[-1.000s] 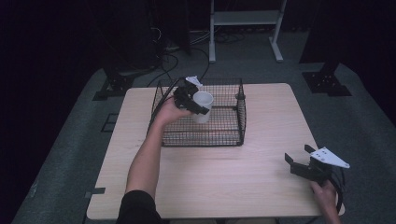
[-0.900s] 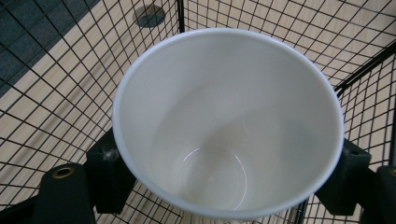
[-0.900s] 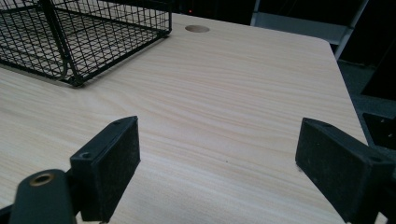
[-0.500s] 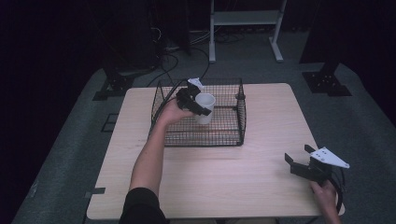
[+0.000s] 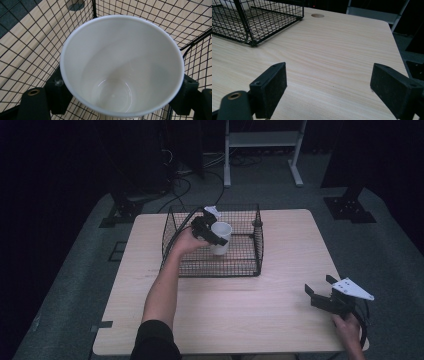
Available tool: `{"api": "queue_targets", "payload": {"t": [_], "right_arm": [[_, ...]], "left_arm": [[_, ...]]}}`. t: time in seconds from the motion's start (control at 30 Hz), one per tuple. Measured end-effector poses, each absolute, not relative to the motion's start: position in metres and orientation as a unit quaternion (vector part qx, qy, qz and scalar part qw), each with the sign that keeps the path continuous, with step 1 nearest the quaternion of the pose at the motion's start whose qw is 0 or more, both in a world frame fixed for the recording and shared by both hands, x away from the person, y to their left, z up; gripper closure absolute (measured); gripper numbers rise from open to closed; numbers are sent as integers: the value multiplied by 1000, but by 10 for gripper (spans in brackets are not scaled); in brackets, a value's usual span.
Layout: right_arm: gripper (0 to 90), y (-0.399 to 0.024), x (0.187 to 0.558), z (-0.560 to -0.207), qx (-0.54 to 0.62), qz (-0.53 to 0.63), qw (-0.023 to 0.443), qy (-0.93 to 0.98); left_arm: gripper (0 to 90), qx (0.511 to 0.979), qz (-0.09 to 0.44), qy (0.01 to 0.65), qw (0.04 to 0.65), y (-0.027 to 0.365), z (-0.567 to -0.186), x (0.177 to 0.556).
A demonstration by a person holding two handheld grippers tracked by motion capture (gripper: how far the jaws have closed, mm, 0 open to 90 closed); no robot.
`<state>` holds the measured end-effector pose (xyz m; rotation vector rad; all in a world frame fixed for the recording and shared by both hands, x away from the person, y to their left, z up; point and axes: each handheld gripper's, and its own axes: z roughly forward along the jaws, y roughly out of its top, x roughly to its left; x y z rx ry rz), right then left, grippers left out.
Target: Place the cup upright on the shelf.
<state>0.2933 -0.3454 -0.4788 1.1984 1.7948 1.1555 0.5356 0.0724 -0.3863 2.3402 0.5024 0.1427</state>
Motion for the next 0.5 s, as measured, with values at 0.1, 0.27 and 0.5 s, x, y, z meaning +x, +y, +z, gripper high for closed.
{"api": "queue_targets", "payload": {"t": [0.1, 0.27, 0.5], "right_arm": [[131, -345, 293, -479, 460, 444, 340, 690], [130, -345, 293, -479, 461, 445, 339, 689], [130, -345, 293, -479, 461, 445, 339, 689]], "left_arm": [[207, 910, 55, 194, 361, 71, -388, 536], [206, 913, 51, 194, 355, 69, -392, 537], [206, 915, 51, 190, 352, 66, -394, 535]]}}
